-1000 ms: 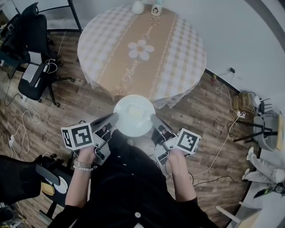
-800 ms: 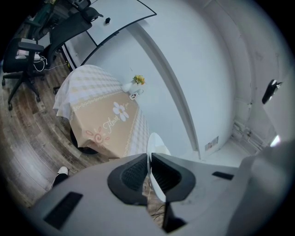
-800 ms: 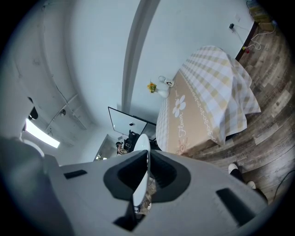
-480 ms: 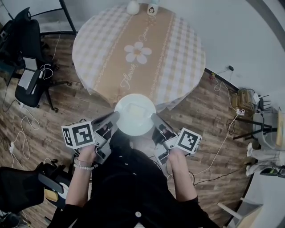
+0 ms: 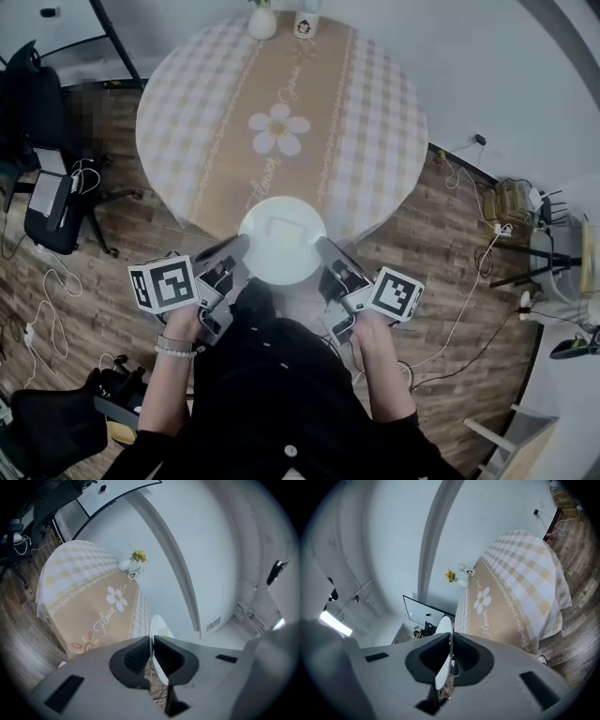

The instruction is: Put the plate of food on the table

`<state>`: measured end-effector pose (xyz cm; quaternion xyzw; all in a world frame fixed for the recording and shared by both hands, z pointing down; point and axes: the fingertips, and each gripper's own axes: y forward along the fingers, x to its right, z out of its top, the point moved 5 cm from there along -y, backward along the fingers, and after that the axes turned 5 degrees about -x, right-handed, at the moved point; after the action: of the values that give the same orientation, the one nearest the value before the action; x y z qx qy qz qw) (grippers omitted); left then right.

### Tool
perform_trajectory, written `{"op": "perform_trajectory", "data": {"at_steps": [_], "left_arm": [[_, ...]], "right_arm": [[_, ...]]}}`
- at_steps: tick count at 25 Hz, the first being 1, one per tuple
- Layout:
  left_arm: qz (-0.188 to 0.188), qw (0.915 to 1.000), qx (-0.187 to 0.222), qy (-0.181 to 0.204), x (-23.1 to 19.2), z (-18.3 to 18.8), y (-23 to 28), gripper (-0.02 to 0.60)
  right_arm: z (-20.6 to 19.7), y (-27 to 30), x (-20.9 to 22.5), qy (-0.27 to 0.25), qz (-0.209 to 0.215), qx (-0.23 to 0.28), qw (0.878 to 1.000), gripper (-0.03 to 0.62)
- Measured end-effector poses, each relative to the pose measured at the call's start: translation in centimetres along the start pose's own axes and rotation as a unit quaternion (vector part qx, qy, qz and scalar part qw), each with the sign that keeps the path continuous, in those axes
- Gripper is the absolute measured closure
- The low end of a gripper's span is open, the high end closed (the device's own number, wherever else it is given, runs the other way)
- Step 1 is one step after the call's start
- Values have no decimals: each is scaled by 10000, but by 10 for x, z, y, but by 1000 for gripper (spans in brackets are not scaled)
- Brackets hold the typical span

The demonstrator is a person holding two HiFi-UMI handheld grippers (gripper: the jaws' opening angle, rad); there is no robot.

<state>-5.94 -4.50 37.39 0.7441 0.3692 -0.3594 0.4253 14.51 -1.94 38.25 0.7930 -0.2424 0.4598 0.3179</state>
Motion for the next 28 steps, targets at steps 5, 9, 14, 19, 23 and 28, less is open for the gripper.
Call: {"op": "perform_trajectory", "data": {"at_steps": [5,9,14,19,23,28], "left_arm": [[-37,9999,-99,40,-9,38,9,561],[-100,9998,-147,60,-17,59,11,561],[-299,9995,-55,127,-30,38,-7,561],[-377,9991,-122,164,-37,41,-8,561],[-308,9993,-150,168,-43,55,-4,561],[-355,9992,-186,66,-47,60,0,561]], "right_arm": [[23,27,-3,75,-58,103,9999,586],[32,44,-8,53,-91,164,9998,586],[-1,39,-7,-48,-151,294,9994,586],[-7,43,-5,76,-285,390,9988,586],[3,56,-5,94,-297,381,9988,586],[8,59,-4,65,-366,419,9984,586]]}}
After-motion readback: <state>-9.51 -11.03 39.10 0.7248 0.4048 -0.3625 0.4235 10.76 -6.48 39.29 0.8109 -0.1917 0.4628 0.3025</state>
